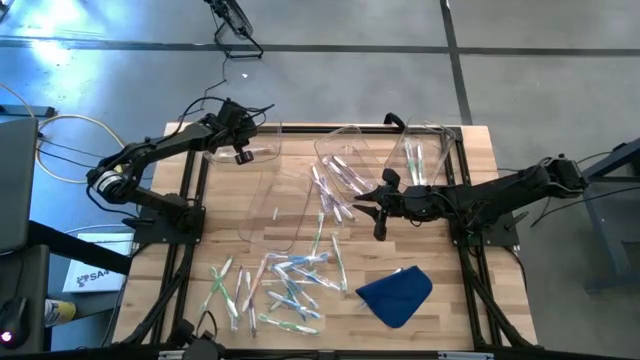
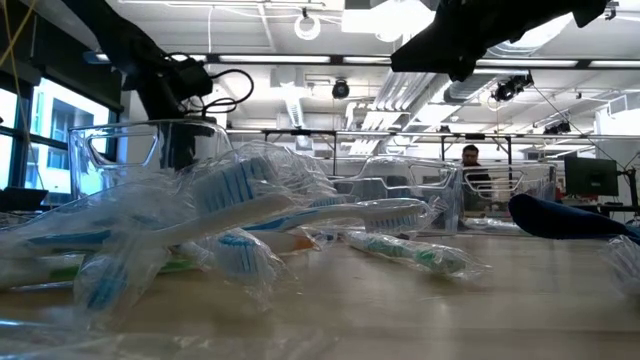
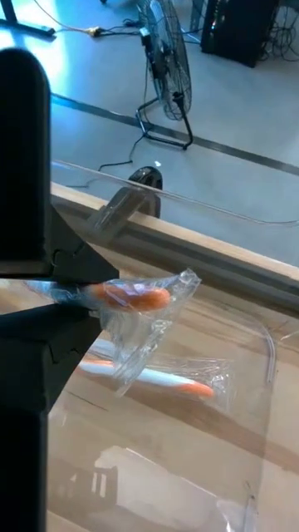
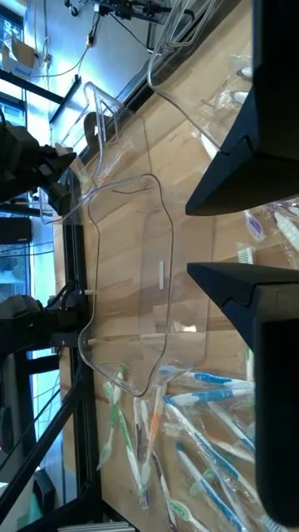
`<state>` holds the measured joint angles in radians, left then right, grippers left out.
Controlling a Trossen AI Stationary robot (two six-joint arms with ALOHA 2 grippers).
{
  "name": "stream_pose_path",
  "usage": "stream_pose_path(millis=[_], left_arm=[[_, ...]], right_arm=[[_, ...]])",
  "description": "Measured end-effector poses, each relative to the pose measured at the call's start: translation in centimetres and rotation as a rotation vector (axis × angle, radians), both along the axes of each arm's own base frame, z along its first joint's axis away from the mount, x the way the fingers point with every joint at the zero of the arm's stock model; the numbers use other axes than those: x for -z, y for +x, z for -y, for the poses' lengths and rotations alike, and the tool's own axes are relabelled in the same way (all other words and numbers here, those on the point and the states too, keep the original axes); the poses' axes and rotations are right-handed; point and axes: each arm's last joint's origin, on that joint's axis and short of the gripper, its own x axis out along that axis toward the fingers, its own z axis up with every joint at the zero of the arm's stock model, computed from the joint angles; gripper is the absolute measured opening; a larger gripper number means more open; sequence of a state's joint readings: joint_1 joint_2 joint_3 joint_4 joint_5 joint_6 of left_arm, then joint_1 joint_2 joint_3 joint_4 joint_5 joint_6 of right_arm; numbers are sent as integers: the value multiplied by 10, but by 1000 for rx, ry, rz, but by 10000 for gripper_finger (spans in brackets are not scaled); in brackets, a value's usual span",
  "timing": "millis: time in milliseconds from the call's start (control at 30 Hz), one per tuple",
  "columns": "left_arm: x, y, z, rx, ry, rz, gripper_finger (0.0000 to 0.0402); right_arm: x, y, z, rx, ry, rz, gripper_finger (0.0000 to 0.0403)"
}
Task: Pick & Place Toothbrushes
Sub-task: Put the orange toothbrush into the top left transparent bin, then put the blue toothbrush into the bottom transparent bin
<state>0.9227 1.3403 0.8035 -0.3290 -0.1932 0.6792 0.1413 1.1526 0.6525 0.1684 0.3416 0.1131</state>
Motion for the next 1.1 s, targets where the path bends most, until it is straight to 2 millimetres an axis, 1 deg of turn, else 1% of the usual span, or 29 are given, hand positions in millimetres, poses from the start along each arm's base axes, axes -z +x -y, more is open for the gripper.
stream_pose_path(millis=[267,333,433,533,633,867,967,1100], left_arm=[[0,0,0,-1,-6,3,105],[0,0,1,10,-14,15,116],[-1,2,0,34,-16,51,119],[-2,4,-1,56,-17,86,113],[-4,5,-1,58,-26,116,94],[-25,5,0,76,9,160,11],[-32,3,4,84,19,177,7],[-38,-1,14,156,-52,237,1]], right_arm=[[0,0,0,0,0,0,94],[0,0,0,0,0,0,94],[0,0,0,0,0,0,94],[0,0,0,0,0,0,94],[0,0,0,0,0,0,94],[0,0,0,-1,-2,-1,94],[0,0,0,-1,-3,-1,94],[0,0,0,-1,-4,-2,94]])
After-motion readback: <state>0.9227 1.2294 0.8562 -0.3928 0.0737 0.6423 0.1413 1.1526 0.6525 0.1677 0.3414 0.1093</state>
